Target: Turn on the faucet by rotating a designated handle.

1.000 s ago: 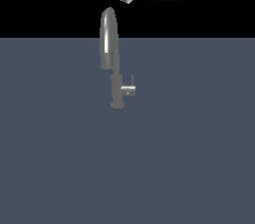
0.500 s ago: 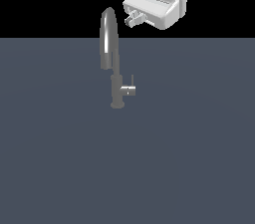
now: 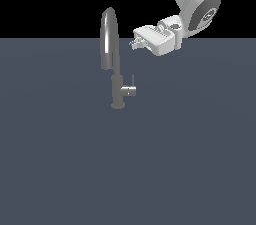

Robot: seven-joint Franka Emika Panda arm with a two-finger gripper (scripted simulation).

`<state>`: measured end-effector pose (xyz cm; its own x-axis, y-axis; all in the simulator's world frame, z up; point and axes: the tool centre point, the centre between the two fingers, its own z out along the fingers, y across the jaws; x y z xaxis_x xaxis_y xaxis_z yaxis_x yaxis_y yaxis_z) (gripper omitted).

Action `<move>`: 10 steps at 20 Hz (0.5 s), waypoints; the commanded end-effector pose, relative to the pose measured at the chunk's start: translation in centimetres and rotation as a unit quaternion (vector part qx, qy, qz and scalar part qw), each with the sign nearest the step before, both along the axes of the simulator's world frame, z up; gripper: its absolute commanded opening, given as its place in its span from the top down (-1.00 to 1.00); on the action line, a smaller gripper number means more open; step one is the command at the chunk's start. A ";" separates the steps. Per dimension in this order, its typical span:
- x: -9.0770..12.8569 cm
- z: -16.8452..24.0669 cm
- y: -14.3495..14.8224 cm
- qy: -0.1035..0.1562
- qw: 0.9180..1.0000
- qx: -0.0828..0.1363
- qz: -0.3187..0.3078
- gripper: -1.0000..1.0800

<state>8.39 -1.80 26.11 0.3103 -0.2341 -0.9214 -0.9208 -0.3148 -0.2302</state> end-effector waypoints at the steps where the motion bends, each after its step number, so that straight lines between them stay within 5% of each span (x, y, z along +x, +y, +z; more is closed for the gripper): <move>1: 1.0 -2.0 -0.2 0.024 0.999 0.025 -0.026 1.00; 10: 3.6 -8.7 -0.5 0.101 0.984 0.103 -0.109 1.00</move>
<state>11.64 -2.32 18.38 0.1035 -0.0985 -0.9897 -0.9908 -0.0976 -0.0939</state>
